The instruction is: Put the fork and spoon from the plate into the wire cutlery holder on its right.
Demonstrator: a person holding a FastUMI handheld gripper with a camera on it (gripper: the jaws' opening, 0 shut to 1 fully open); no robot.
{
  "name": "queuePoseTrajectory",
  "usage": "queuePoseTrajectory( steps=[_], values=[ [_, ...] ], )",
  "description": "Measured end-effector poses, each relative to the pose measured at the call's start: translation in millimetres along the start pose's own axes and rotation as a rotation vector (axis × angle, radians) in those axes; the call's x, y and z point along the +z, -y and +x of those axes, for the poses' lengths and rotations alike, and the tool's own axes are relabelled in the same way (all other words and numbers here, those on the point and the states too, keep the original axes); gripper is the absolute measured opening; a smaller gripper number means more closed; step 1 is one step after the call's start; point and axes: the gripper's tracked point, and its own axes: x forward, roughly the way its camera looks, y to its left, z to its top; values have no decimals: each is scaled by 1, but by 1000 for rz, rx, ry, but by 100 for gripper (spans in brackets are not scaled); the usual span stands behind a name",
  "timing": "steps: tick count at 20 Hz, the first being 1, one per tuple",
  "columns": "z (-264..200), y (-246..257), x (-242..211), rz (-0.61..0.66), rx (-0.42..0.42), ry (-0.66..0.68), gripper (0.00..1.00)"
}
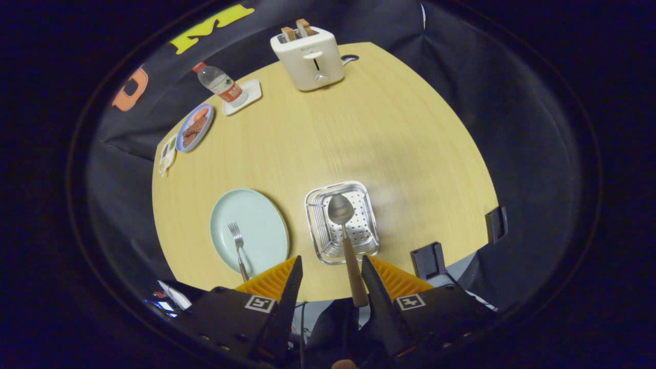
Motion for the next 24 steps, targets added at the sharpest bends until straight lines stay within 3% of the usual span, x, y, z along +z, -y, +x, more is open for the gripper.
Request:
queuePoseTrajectory(
  steps=[6, 9, 13, 18, 24],
  values=[
    [-21, -42, 18, -80, 11, 247, 82],
    [-23, -69, 13, -76, 40, 295, 83],
    [-22, -112, -4, -165, 59, 345, 83],
    [8, -167, -46, -254, 113, 332, 86],
    [69, -181, -85, -259, 114, 237, 88]
  ],
)
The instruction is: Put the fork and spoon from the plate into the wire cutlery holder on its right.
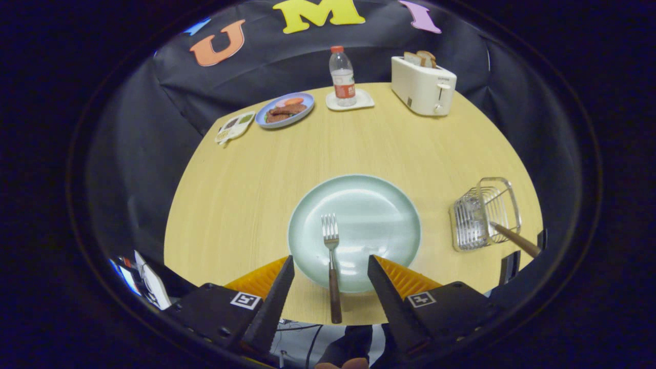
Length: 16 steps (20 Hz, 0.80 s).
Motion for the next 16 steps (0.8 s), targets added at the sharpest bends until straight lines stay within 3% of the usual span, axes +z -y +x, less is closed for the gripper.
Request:
queuePoseTrajectory(
  steps=[2, 9, 16],
  values=[
    [16, 0, -7, -12, -13, -21, 93],
    [53, 3, -25, -80, -54, -66, 93],
    [61, 8, -35, -4, -66, -138, 34]
  ],
)
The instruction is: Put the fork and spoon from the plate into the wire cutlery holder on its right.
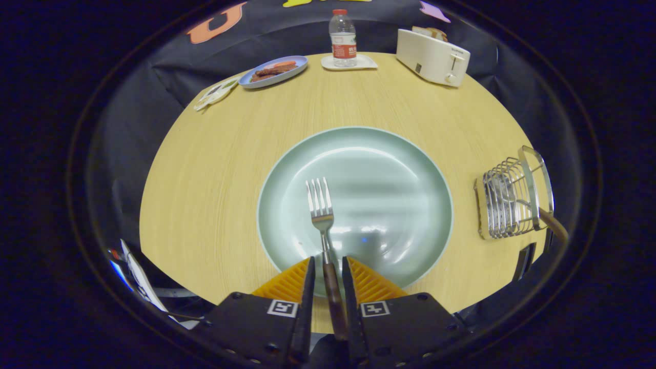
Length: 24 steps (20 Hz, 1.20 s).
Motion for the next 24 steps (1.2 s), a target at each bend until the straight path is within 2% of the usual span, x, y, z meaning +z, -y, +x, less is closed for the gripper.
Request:
queuePoseTrajectory(
  steps=[1, 2, 3, 4, 5, 6, 10, 16, 20, 24],
  values=[
    [1, -2, -3, 9, 12, -15, 26],
    [3, -2, -3, 10, 9, -20, 31],
    [-6, -1, -2, 19, 2, -18, 31],
    [-9, 6, 1, 20, -11, -19, 7],
    [-1, 6, -2, 21, -5, -29, 7],
    [-6, 6, -2, 20, -14, -28, 1],
    [-24, 8, 11, -4, 1, -34, 1],
    [-92, 18, 46, 29, 68, -54, 1],
    [-145, 59, 68, 78, 72, -64, 1],
    [-168, 121, 78, 133, 32, -103, 1]
  ],
)
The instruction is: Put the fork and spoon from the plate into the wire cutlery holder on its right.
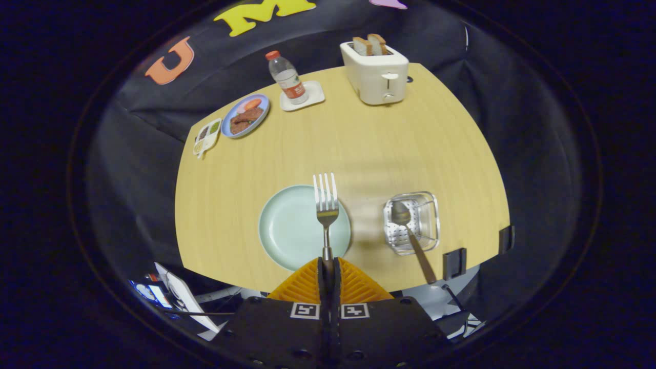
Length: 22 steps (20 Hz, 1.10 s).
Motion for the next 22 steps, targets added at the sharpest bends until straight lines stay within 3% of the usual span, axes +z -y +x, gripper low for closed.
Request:
queuePoseTrajectory(
  steps=[10, 16, 22],
  values=[
    [0, 82, -6, 104, -43, -199, 1],
    [15, 91, -19, 155, -30, -327, 1],
    [26, 88, -17, 198, -8, -369, 4]
  ],
)
